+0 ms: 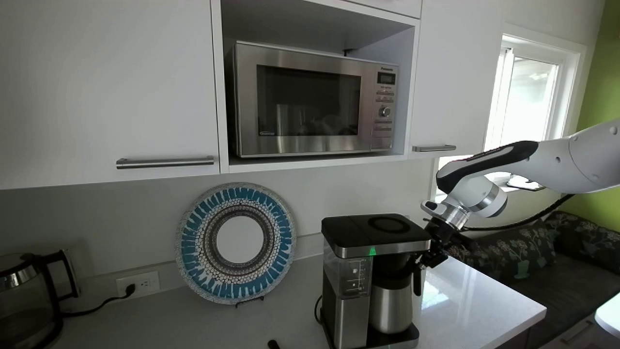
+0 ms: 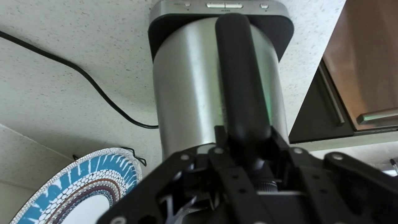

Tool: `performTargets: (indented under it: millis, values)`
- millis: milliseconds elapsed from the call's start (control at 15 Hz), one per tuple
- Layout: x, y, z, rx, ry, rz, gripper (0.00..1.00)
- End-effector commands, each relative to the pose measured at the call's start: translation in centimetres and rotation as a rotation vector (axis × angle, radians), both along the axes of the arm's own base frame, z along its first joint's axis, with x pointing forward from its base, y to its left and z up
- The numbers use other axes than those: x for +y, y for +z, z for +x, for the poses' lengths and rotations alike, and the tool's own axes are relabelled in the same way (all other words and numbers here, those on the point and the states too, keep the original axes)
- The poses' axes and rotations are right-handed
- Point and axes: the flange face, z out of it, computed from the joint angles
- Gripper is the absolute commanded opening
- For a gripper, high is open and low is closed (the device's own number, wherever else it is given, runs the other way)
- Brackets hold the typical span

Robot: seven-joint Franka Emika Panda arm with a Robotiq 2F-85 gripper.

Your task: Remove the carafe from the coffee maker and put in on the counter top

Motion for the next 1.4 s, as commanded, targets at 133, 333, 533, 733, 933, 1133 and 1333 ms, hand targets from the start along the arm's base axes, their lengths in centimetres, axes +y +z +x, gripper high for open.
performTargets:
  millis: [133,333,533,733,933,1133,1333]
  values:
    - [-3.3,1.3,-1.3,-0.017,-0.025,0.01,0.08]
    - [-4.4,1.2,-1.8,-0.015,-0.025,0.026,0.08]
    - [-5.2,1.2,-2.2,-0.015,-0.027,0.027,0.08]
    - [-5.9,1.2,-2.6,-0.023,-0.03,0.034,0.08]
    - [-6.3,1.1,-3.0,-0.03,-0.031,0.041,0.08]
    - [-7.1,1.2,-3.3,-0.037,-0.036,0.043,0.08]
    - [-7.8,1.2,-3.7,-0.043,-0.045,0.047,0.08]
